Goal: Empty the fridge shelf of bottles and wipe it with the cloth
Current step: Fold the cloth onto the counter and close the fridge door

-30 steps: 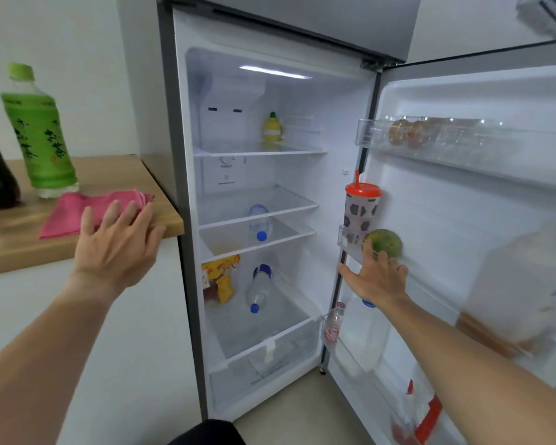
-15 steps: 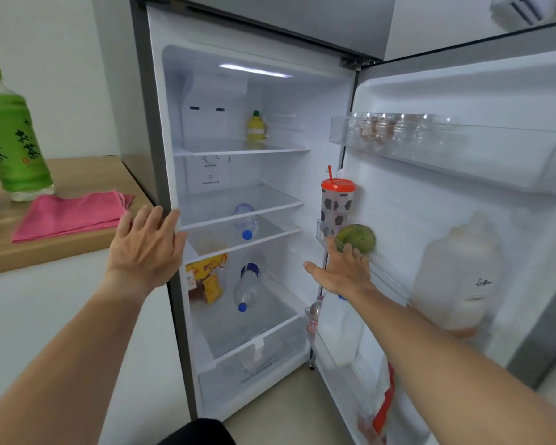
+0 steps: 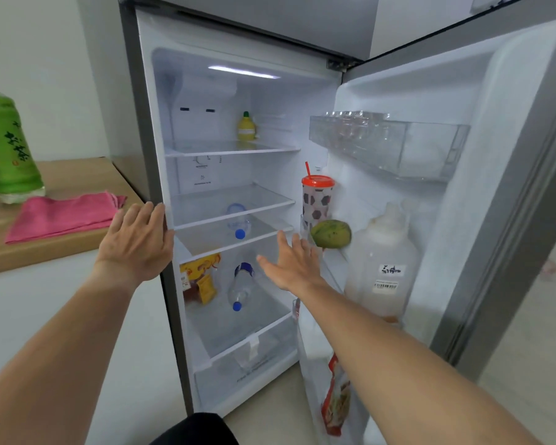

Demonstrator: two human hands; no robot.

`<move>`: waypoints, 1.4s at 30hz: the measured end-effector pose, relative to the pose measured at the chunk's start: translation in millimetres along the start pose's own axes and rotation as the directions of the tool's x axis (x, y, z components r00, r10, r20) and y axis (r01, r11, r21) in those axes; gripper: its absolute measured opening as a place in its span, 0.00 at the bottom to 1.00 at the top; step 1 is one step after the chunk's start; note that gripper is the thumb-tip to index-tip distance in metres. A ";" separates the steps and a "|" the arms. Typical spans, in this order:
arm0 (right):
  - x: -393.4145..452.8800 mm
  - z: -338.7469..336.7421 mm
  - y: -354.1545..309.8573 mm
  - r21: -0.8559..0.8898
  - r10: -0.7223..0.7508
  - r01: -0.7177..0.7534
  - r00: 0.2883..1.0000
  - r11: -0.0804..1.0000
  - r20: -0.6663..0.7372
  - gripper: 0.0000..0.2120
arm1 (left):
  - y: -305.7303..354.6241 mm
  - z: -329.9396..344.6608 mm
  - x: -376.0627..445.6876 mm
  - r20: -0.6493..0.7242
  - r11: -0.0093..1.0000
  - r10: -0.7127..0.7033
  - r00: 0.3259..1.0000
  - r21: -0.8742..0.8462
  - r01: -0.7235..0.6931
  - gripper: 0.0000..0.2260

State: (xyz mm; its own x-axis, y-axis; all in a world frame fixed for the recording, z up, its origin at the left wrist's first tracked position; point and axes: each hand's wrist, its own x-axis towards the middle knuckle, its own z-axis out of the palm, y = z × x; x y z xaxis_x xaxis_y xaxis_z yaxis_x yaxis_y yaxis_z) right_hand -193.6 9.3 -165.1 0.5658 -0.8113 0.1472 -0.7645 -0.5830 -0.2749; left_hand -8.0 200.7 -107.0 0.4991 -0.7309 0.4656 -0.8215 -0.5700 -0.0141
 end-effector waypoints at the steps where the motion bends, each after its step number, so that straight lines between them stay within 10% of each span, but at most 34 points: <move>1: -0.2 1.0 -6.1 0.015 -0.023 0.023 1.000 1.000 -0.001 0.41 | -2.4 -2.9 -1.0 -0.010 1.000 -0.022 1.000 -0.009 0.022 0.22; 28: -35.6 -60.8 -167.4 0.008 -0.469 0.487 0.844 0.873 -0.259 0.36 | -63.0 -51.5 -45.8 0.003 0.962 -0.271 0.963 -0.026 0.271 0.25; 42: -48.3 -113.8 -218.2 -0.270 -0.638 0.595 0.583 0.757 -0.504 0.35 | -65.1 -59.8 -44.6 0.004 0.948 -0.319 0.948 -0.009 0.319 0.27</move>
State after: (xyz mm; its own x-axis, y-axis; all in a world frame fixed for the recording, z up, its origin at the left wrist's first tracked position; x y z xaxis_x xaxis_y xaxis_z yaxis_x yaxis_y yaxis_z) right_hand -89.3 170.9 -4.1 0.6618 -0.1224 0.7396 -0.3250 -0.9359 0.1359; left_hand 6.8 292.9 -73.9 0.7362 -0.5122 0.4423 -0.6217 -0.7701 0.1430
